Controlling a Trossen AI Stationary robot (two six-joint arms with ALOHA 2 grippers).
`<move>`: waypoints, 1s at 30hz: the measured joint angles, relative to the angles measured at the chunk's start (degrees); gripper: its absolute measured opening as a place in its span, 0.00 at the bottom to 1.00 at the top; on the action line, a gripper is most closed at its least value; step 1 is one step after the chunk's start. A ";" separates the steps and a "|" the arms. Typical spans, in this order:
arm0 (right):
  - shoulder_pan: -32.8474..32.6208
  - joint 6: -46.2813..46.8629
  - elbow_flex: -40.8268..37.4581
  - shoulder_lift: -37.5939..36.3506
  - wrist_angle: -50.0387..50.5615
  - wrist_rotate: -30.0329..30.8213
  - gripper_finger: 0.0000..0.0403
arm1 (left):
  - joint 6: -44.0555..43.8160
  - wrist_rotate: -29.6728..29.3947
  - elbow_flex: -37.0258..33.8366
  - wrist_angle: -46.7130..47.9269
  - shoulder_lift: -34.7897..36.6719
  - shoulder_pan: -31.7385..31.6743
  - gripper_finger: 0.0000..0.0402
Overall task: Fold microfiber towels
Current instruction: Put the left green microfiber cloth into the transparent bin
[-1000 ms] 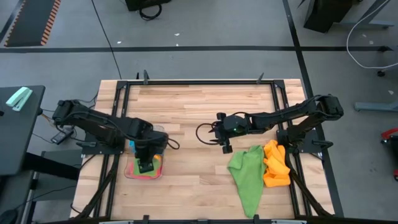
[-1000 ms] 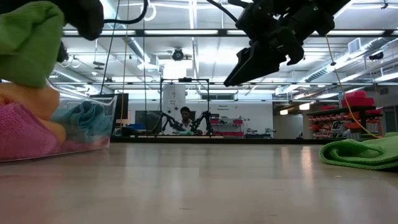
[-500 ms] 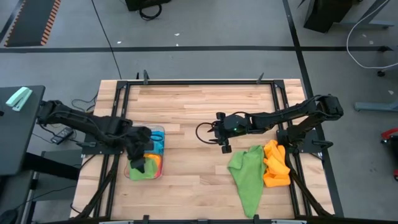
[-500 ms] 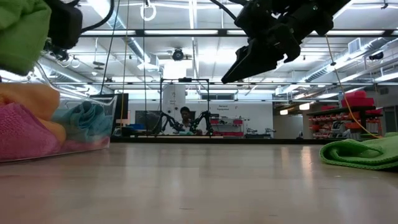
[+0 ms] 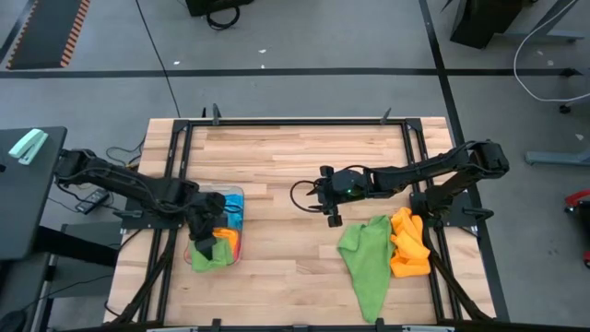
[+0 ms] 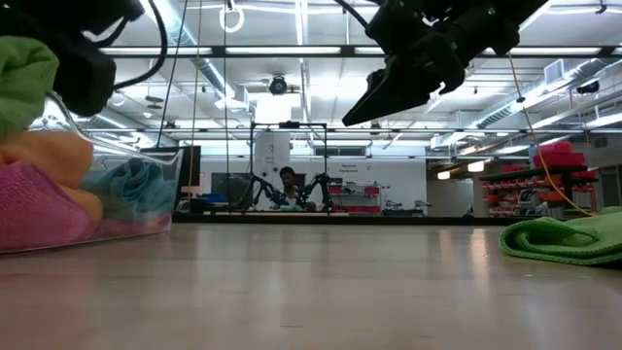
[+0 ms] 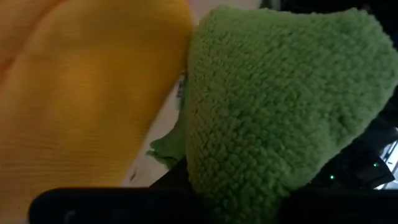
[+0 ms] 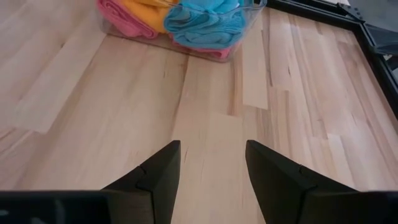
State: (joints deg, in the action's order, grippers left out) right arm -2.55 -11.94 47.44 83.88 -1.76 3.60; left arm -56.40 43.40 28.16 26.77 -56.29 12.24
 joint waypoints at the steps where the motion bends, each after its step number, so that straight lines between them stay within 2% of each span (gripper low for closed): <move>1: 0.00 0.00 0.00 0.00 -0.14 0.00 0.47 | 0.00 0.01 -0.65 -0.17 0.00 -0.22 0.14; 6: 0.00 0.00 0.00 0.00 -0.35 0.00 0.47 | 0.04 -0.02 -2.68 -0.33 -0.42 -1.28 0.10; 10: 0.00 -0.02 0.00 0.00 -0.56 0.00 0.47 | 0.01 -2.44 -2.68 -0.40 -0.43 -2.09 0.10; 16: 0.00 -0.02 0.00 0.00 -0.65 0.00 0.47 | 0.52 -10.16 -2.68 -0.24 -0.44 -1.14 0.23; 21: 0.00 0.04 0.00 0.00 -0.65 0.00 0.47 | 0.52 -15.13 -2.68 0.21 -0.44 1.94 0.27; 25: 0.00 0.07 0.00 0.00 -0.66 0.00 0.47 | 0.11 -17.36 -2.68 0.50 -0.44 3.54 0.32; 30: 0.00 0.16 0.00 0.00 -0.85 0.00 0.47 | -0.25 -19.50 -2.08 0.63 -0.44 5.09 0.44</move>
State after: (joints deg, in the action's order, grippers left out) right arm -2.55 -11.79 47.44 83.88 -2.62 3.60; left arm -56.66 23.90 26.07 27.40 -56.73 17.33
